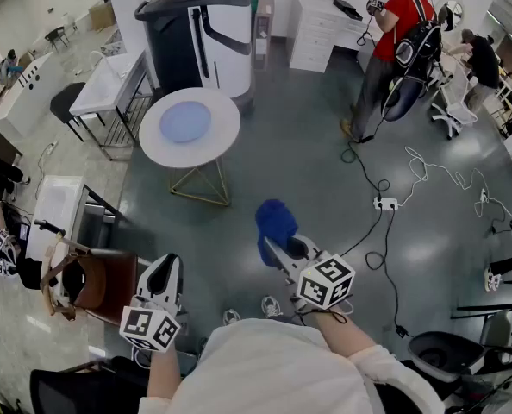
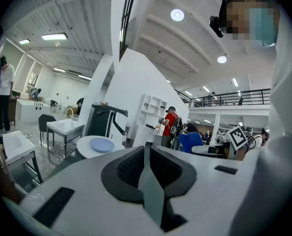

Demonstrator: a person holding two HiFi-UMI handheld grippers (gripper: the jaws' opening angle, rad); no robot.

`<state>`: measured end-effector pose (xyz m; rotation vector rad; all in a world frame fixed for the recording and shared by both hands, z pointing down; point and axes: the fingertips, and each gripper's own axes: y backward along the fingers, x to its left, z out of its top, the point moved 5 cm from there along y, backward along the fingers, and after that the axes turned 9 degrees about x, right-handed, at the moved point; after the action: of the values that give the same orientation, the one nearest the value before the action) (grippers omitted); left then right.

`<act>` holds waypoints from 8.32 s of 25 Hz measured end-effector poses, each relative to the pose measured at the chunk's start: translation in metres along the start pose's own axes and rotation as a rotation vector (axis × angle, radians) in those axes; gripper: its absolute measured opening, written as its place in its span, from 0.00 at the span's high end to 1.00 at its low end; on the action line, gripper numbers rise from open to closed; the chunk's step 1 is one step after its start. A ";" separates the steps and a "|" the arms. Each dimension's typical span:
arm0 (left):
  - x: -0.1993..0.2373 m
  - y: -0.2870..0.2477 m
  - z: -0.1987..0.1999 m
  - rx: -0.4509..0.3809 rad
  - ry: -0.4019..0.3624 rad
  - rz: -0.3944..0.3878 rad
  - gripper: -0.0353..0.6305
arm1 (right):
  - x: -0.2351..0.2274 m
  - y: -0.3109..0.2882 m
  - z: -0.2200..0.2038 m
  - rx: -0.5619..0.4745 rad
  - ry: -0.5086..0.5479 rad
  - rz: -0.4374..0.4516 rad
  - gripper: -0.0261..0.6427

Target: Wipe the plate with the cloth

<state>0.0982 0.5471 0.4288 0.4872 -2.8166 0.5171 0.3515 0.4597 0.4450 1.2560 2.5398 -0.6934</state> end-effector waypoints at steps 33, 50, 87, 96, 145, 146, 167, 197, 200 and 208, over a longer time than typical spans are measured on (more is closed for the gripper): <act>0.104 -0.017 0.013 -0.022 0.088 -0.036 0.86 | -0.002 -0.083 0.008 -0.040 -0.101 -0.037 0.83; 0.167 -0.134 0.071 -0.035 0.085 0.030 0.86 | -0.088 -0.193 0.086 -0.013 -0.077 0.027 0.83; 0.340 -0.328 0.173 0.042 0.027 -0.151 0.86 | -0.172 -0.386 0.171 -0.058 -0.140 -0.109 0.83; 0.340 -0.395 0.192 0.020 0.073 -0.084 0.86 | -0.231 -0.425 0.208 0.011 -0.114 -0.010 0.83; 0.494 -0.534 0.103 0.440 0.188 -0.098 0.86 | -0.233 -0.504 0.199 0.035 -0.228 -0.210 0.83; 0.495 -0.535 0.099 0.451 0.196 -0.096 0.86 | -0.233 -0.503 0.198 0.036 -0.230 -0.214 0.83; 0.527 -0.551 0.028 0.664 0.374 0.031 0.69 | -0.231 -0.503 0.184 0.082 -0.251 -0.239 0.83; 0.530 -0.577 -0.011 0.838 0.443 0.097 0.75 | -0.240 -0.482 0.177 0.085 -0.286 -0.302 0.83; 0.526 -0.581 -0.013 0.851 0.444 0.087 0.80 | -0.244 -0.481 0.178 0.082 -0.289 -0.308 0.83; 0.525 -0.582 -0.017 0.802 0.620 0.097 0.86 | -0.246 -0.473 0.176 0.080 -0.292 -0.313 0.83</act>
<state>-0.1695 -0.1067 0.7694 0.2459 -1.9627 1.5243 0.1251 -0.0456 0.5383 0.7166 2.5008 -0.9727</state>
